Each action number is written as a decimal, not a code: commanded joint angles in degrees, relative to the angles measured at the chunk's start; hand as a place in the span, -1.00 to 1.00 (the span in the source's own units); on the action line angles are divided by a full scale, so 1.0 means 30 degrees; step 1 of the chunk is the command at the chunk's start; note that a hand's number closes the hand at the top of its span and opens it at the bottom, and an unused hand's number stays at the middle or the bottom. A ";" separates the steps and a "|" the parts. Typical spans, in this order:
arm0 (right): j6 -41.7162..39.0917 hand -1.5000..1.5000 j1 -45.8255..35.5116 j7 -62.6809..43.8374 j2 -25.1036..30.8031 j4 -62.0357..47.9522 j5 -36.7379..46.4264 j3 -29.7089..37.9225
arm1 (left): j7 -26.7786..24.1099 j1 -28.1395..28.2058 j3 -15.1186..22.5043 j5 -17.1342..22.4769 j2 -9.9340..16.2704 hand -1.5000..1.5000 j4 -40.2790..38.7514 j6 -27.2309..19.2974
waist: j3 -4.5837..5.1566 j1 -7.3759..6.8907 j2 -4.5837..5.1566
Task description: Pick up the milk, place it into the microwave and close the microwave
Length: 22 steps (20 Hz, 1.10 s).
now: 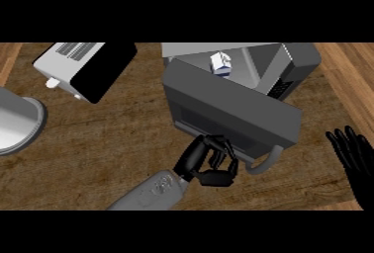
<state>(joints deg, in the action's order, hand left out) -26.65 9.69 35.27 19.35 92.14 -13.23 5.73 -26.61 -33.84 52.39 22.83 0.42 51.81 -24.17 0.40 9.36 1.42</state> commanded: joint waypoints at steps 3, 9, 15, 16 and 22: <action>-0.0765 -1.00 -0.0267 -0.1129 0.1169 0.1744 -0.0743 0.0206 | -0.0728 -0.1624 -0.0403 0.2426 -0.0132 1.00 0.0112 -0.1770 | 0.0043 0.0761 0.0091; -0.1361 -1.00 -0.0636 -0.1469 0.2119 0.2082 -0.1310 0.0689 | -0.1069 -0.2612 -0.1295 0.4211 -0.0135 1.00 -0.0349 -0.4514 | 0.0017 0.1450 0.0304; -0.1284 -1.00 -0.1741 -0.2062 0.2771 0.2394 -0.2023 0.1377 | -0.0527 -0.4357 -0.1432 0.5880 -0.0139 -1.00 -0.1118 -0.5592 | -0.0023 0.1811 0.0491; -0.1106 -1.00 -0.1991 -0.2013 0.3045 0.2548 -0.1617 0.1555 | -0.0279 -0.4395 -0.1295 0.6165 -0.0139 -1.00 -0.1130 -0.5931 | -0.0019 0.2156 0.0547; 0.0869 1.00 -0.3657 -0.1424 0.5146 0.3227 0.1484 0.3742 | -0.0497 -0.5114 -0.2309 0.7616 -0.0140 -1.00 -0.1565 -0.6945 | 0.0017 0.2391 0.0771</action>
<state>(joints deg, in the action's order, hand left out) -26.37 1.32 30.54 32.13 101.18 -12.24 14.37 -27.53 -46.16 48.41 42.81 -0.03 48.18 -42.81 0.40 16.16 3.18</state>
